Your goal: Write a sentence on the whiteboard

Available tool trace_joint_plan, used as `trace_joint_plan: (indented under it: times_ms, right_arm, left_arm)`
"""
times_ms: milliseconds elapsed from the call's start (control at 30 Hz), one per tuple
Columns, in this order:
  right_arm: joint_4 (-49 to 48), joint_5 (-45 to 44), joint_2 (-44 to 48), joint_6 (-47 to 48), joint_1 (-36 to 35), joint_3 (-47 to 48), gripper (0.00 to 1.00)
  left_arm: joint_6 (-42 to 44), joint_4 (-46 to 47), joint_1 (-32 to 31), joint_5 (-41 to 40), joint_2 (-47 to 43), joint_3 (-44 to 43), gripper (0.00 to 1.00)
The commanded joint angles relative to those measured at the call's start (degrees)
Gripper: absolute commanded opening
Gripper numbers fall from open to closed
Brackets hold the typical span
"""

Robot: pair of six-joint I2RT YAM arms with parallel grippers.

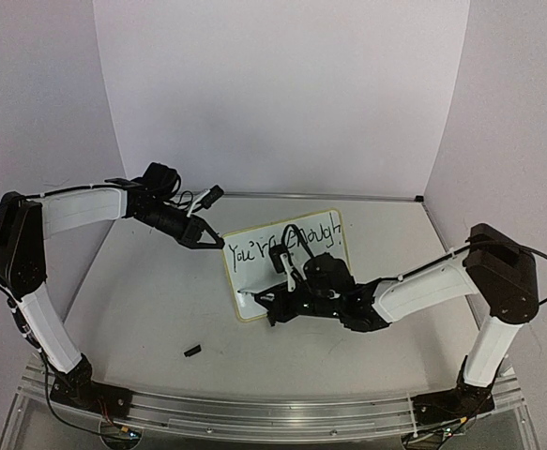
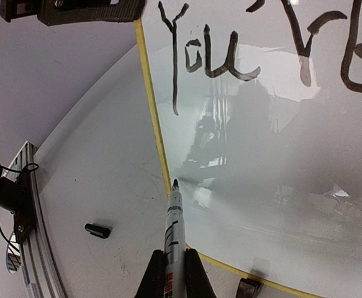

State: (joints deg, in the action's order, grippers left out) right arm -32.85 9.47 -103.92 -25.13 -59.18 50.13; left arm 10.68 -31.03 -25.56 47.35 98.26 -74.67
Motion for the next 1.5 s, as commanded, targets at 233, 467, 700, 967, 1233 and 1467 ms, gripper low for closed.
trace_joint_plan:
  times_ms: [233, 467, 700, 967, 1233, 1467]
  right_arm:
    - [-2.0, -5.5, 2.3, -1.3, -0.1, -2.0, 0.0]
    - [-1.0, -3.7, 0.8, -0.3, -0.1, -0.1, 0.0]
    - [1.5, -0.7, -0.8, 0.4, -0.1, 1.2, 0.0]
    - [3.3, 0.3, -1.7, 0.4, -0.1, 1.4, 0.0]
    - [5.4, -1.3, -1.0, 0.3, -0.1, 1.0, 0.0]
    - [5.4, -5.3, 2.1, 0.5, -0.1, 0.3, 0.0]
  left_arm:
    - [2.9, -1.4, -1.3, -3.9, -0.9, -0.8, 0.0]
    - [2.9, -1.5, -1.3, -4.0, -1.0, -0.8, 0.0]
    - [3.0, -1.5, -1.3, -4.0, -1.1, -0.7, 0.0]
    - [3.0, -1.5, -1.3, -3.9, -1.0, -0.8, 0.0]
    - [3.0, -1.5, -1.3, -3.8, -1.0, -0.8, 0.0]
    - [3.0, -1.5, -1.3, -3.8, -1.0, -0.8, 0.0]
